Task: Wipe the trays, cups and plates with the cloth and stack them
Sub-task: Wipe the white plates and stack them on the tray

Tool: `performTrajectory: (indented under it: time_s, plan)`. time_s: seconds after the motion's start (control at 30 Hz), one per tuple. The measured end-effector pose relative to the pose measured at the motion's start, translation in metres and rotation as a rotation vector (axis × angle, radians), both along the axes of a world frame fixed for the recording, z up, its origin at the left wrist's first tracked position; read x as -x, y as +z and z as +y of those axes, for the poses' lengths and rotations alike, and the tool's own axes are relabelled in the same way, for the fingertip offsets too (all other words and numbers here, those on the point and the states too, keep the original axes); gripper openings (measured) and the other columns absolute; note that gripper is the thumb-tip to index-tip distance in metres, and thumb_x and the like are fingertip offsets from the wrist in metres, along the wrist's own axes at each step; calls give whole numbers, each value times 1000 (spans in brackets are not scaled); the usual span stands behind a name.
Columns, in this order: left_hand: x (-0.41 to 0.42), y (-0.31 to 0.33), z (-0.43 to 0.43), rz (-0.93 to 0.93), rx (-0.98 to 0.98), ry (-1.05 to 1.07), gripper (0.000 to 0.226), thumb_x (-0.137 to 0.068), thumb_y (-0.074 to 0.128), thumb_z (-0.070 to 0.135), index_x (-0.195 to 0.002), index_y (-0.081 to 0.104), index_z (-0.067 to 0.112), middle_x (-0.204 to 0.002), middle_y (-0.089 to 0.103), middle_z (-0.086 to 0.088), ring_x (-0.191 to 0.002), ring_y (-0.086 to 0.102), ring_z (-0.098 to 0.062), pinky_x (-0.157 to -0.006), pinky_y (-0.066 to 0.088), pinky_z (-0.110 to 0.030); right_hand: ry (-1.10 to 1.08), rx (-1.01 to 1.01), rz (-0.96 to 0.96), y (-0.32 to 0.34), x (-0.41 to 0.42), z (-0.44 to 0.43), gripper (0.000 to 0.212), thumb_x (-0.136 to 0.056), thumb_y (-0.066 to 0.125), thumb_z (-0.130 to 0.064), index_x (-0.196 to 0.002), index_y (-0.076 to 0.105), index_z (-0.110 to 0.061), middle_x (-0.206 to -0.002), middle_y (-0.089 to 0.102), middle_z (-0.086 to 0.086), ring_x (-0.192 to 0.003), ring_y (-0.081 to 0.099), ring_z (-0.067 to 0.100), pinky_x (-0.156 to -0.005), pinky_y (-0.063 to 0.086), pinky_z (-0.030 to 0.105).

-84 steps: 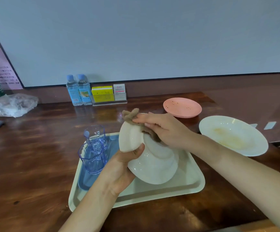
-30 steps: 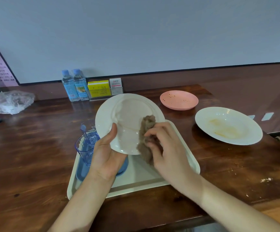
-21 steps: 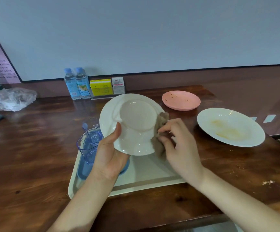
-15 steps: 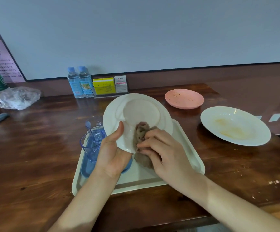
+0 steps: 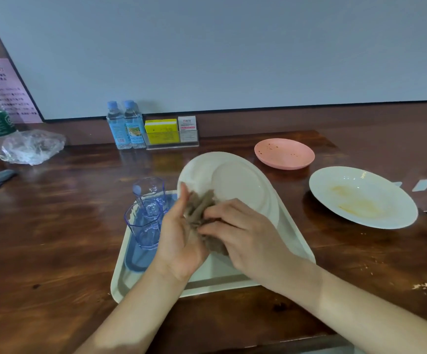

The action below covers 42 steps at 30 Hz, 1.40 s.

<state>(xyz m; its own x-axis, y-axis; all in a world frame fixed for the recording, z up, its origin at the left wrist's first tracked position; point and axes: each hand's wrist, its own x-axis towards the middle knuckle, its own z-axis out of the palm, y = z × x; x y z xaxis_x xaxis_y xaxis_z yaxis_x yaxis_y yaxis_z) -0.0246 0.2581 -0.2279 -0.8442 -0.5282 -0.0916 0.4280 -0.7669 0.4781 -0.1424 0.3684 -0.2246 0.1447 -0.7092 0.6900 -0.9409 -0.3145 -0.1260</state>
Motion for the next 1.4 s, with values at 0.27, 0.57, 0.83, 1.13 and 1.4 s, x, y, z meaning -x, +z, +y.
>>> performTrajectory:
  time_s: [0.27, 0.57, 0.83, 1.13, 1.4]
  plan:
    - [1, 7, 9, -30, 60, -9, 91, -83, 71, 76, -155, 56, 22, -153, 60, -9, -145, 55, -29, -126, 37, -49, -11, -184, -142, 65, 17, -71, 19, -91, 66, -6, -99, 79, -17, -105, 67, -2, -95, 55, 16, -83, 51, 38]
    - [0, 9, 11, -155, 95, 12, 44, -97, 64, 30, -134, 74, 8, -140, 70, -17, -130, 68, -34, -114, 49, -54, -220, -307, -343, 87, 67, -84, 14, -99, 67, -16, -97, 74, -28, -103, 63, -9, -97, 61, 8, -89, 46, 28]
    - [-1, 19, 5, -140, 82, 134, 55, -95, 64, 34, -146, 61, 11, -139, 71, -15, -133, 65, -36, -119, 42, -59, -463, -103, -597, 12, 62, 0, 19, -103, 53, -6, -101, 55, -24, -108, 64, -8, -102, 62, 9, -85, 48, 18]
    - [-4, 37, 20, -121, 77, 137, 47, -109, 51, 37, -137, 63, 2, -134, 72, -24, -125, 70, -39, -107, 52, -58, -384, -53, -439, 2, 1, 11, 9, -104, 55, -16, -101, 53, -24, -107, 53, -10, -96, 52, 13, -81, 50, 36]
    - [-10, 62, 33, -172, 343, 157, 40, -112, 48, 31, -136, 66, 5, -133, 73, -21, -118, 75, -32, -103, 57, -49, -262, -22, -229, 29, 8, 11, 14, -99, 48, -16, -104, 61, -14, -113, 59, 0, -102, 49, 15, -74, 43, 26]
